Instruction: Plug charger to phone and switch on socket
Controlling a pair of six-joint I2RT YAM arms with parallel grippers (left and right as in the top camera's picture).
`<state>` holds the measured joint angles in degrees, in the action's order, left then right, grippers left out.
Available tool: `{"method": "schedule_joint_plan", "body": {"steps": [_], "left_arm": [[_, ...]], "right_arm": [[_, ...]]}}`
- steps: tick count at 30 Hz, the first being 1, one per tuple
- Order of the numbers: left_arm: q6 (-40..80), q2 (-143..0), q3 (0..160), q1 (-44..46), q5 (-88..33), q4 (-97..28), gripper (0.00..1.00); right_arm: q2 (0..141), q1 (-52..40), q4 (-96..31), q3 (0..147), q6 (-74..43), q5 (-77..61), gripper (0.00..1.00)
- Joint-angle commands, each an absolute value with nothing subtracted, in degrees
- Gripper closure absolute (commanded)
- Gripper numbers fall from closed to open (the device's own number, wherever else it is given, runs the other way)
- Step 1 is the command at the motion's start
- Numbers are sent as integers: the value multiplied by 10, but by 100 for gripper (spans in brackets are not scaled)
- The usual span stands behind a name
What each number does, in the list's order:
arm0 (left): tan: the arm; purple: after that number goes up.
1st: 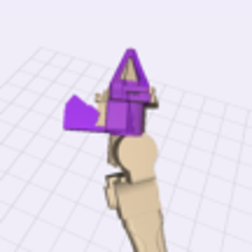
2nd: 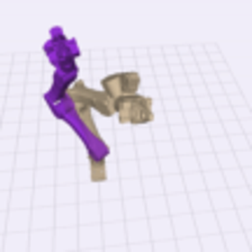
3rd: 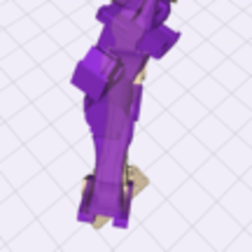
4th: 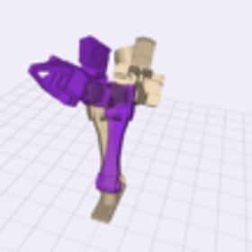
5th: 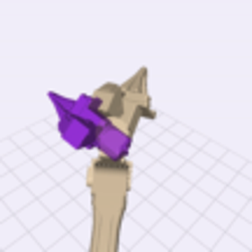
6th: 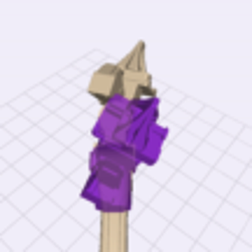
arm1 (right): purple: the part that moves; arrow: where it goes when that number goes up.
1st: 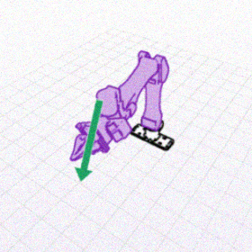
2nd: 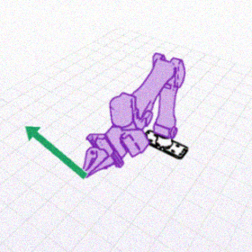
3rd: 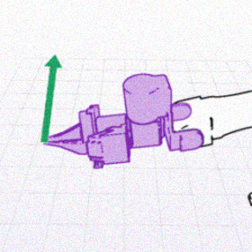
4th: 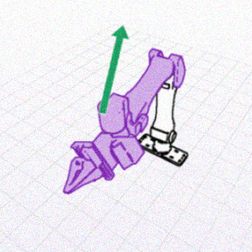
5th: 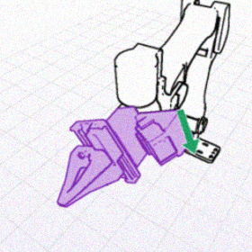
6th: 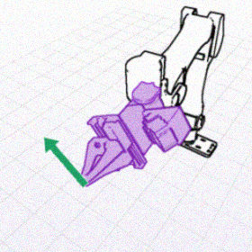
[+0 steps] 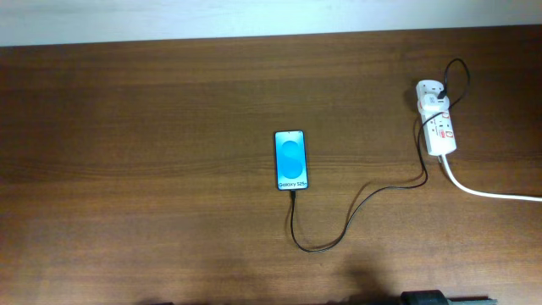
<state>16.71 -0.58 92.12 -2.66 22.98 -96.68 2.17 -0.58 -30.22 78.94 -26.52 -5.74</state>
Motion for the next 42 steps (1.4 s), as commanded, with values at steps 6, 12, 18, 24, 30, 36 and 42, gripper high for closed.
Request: {"method": "schedule_joint_plan", "body": {"steps": [6,12,18,24,30,36,42], "left_arm": [[171,-4,923,-29,234,-967,1],[171,-4,923,-29,234,-967,1],[171,-4,923,-29,234,-967,1],[171,-4,923,-29,234,-967,1],[171,-4,923,-29,234,-967,1],[171,-4,923,-29,234,-967,1],[170,-4,923,-29,234,-967,1]], "right_arm": [[3,-11,-277,787,-242,-27,44],[3,28,-101,663,-242,-27,1],[3,60,43,518,-260,-27,1],[3,60,51,497,-305,-13,1],[4,60,-49,496,-281,6,1],[4,60,-194,472,-244,33,1],[4,60,-203,346,-244,35,1]]}}
